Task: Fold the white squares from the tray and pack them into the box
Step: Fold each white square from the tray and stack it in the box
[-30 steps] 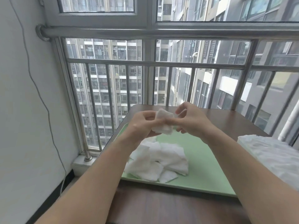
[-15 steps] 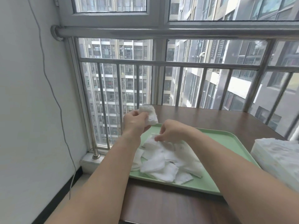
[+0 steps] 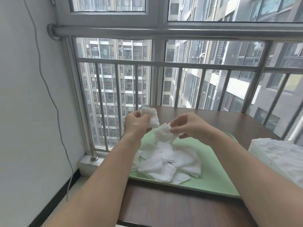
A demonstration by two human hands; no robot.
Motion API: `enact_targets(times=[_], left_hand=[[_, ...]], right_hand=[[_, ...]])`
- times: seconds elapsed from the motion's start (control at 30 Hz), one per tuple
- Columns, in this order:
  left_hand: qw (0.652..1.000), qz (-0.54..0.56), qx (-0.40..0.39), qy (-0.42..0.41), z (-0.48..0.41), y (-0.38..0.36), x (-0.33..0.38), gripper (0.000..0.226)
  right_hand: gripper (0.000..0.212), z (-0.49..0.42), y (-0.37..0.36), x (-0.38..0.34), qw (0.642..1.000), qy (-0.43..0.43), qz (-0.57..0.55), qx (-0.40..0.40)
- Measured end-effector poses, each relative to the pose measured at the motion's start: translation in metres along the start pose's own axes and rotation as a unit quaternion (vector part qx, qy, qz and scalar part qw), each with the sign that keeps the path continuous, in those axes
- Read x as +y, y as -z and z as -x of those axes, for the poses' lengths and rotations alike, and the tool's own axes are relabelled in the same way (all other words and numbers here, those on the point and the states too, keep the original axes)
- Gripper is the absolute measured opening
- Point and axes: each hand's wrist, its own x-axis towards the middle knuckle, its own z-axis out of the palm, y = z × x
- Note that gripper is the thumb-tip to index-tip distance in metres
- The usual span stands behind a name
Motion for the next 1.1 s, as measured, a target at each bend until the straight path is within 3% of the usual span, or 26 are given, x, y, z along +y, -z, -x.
enact_targets(times=[0.1,0.2,0.27,0.37,0.43,0.5,0.57,0.67,0.93,1.0,1.1], left_hand=[[1.0,-0.008,-0.03,-0.004,0.002,0.0,0.0,0.006],[0.997,-0.005,-0.08,-0.007,0.006,-0.001,0.001,0.015],[0.994,-0.014,-0.11,-0.003,0.008,-0.001,0.001,0.02],[0.987,-0.035,-0.157,0.004,0.01,-0.002,0.0,0.023],[0.981,-0.04,-0.192,0.003,0.012,-0.004,-0.001,0.016],[0.974,-0.04,-0.224,-0.002,0.016,-0.007,0.0,0.014],[0.967,-0.047,-0.251,-0.01,0.018,-0.008,0.002,0.018],[0.96,-0.053,-0.276,-0.016,0.02,-0.009,0.003,0.016],[0.959,-0.055,-0.279,-0.002,0.022,-0.01,0.005,0.015],[0.964,-0.05,-0.262,0.002,0.022,-0.01,0.004,0.014],[0.973,-0.027,-0.229,0.012,0.019,-0.011,0.002,0.015]], right_hand=[[0.008,0.008,0.006,0.001,0.993,-0.015,0.07,0.091],[0.013,0.02,0.016,-0.006,0.965,0.024,0.178,0.193],[0.013,0.026,0.022,-0.011,0.961,0.068,0.158,0.215],[0.021,0.033,0.028,-0.019,0.978,0.114,0.011,0.177],[0.028,0.038,0.029,-0.024,0.98,0.101,-0.148,0.08],[0.035,0.041,0.029,-0.026,0.969,0.076,-0.233,-0.017],[0.04,0.04,0.026,-0.024,0.972,0.065,-0.222,-0.049],[0.044,0.035,0.021,-0.019,0.988,0.062,-0.141,-0.001],[0.044,0.03,0.02,-0.023,0.993,0.061,-0.077,0.058],[0.039,0.029,0.019,-0.025,0.993,0.051,-0.097,0.049],[0.034,0.029,0.019,-0.028,0.976,0.017,-0.216,0.01]])
